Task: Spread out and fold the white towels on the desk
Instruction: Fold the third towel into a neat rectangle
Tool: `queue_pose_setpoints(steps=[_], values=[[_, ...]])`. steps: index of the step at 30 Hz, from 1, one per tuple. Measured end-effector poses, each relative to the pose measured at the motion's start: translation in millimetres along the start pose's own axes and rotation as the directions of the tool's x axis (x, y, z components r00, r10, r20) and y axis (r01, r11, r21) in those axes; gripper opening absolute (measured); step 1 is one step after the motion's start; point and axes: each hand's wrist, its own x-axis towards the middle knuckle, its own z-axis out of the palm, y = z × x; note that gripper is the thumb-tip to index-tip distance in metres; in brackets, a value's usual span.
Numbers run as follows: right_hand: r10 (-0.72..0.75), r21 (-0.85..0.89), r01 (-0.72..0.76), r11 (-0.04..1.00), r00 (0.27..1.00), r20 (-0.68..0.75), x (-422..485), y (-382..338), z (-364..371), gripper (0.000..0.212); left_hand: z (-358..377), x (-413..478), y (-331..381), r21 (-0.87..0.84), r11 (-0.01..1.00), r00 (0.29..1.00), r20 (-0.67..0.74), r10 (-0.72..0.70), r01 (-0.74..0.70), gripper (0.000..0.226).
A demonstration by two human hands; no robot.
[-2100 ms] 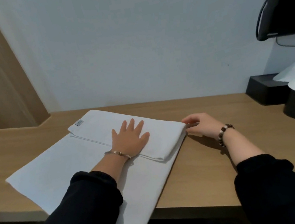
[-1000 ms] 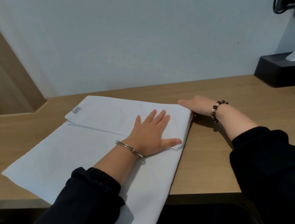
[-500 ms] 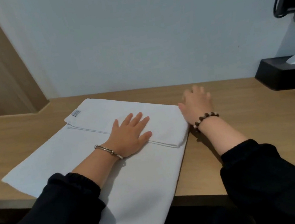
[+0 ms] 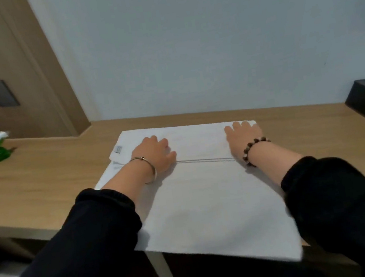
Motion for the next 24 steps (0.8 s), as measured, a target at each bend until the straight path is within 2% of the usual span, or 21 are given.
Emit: queue_pose_setpoints(steps=[2,4,6,7,9,11,12,16,18,19,21,23,24], values=[[0.044,-0.129,-0.029,0.991,0.993,0.109,11.9,17.0,-8.9,0.074,-5.6,-4.7,8.1,-0.082,0.994,0.998,-0.006,0.066,-0.066,0.029],[0.128,-0.212,-0.084,0.974,0.971,0.201,21.9,16.5,-16.0,0.074,-8.5,-9.9,8.8,-0.15,0.977,0.989,-0.032,0.146,-0.149,0.024],[0.165,-0.231,-0.109,0.967,0.957,0.237,28.9,-2.9,-24.7,0.068,-3.6,-14.6,1.5,-0.099,0.977,0.981,-0.056,0.185,-0.19,0.029],[0.141,-0.183,-0.103,0.978,0.968,0.209,31.4,-18.1,-28.2,0.064,1.7,-17.2,-3.6,-0.051,0.984,0.985,-0.023,0.168,-0.169,0.037],[0.047,0.039,-0.051,0.998,0.993,0.105,34.7,-54.7,-27.0,0.058,13.3,-22.3,-9.0,-0.017,0.996,0.992,0.082,0.091,-0.09,0.054],[-0.031,0.286,0.015,0.958,0.998,0.052,30.6,-89.1,-18.5,0.056,20.7,-22.9,-9.2,-0.038,0.998,0.992,0.108,0.058,-0.054,0.06],[-0.039,0.355,0.02,0.935,0.998,0.046,28.8,-100.7,-12.6,0.055,21.4,-22.5,-9.3,-0.043,0.997,0.992,0.11,0.065,-0.061,0.062],[-0.017,0.373,0.009,0.928,1.0,0.02,35.7,-106.1,5.8,0.057,13.7,-25.9,-31.1,-0.041,0.989,0.977,0.153,0.148,-0.144,0.065],[-0.023,0.357,0.013,0.934,0.999,0.024,39.4,-104.6,8.3,0.058,8.8,-30.7,-55.1,-0.093,0.991,0.982,0.154,0.113,-0.1,0.06],[-0.026,0.355,0.017,0.935,0.999,0.022,40.0,-105.1,9.4,0.058,6.3,-32.3,-68.7,-0.176,0.983,0.988,0.138,0.074,-0.049,0.057],[-0.029,0.354,0.023,0.935,0.999,0.014,39.7,-105.5,11.2,0.058,1.9,-33.7,-92.7,-0.444,0.893,0.994,0.101,-0.034,0.075,0.051],[-0.035,0.355,0.03,0.934,0.999,0.007,40.2,-104.8,12.3,0.058,0.0,-32.3,-112.1,-0.706,0.684,0.982,0.103,-0.158,0.184,0.047],[-0.036,0.354,0.033,0.935,0.999,0.004,40.7,-104.7,12.3,0.058,0.4,-32.0,-119.3,-0.775,0.596,0.974,0.119,-0.19,0.211,0.049]])
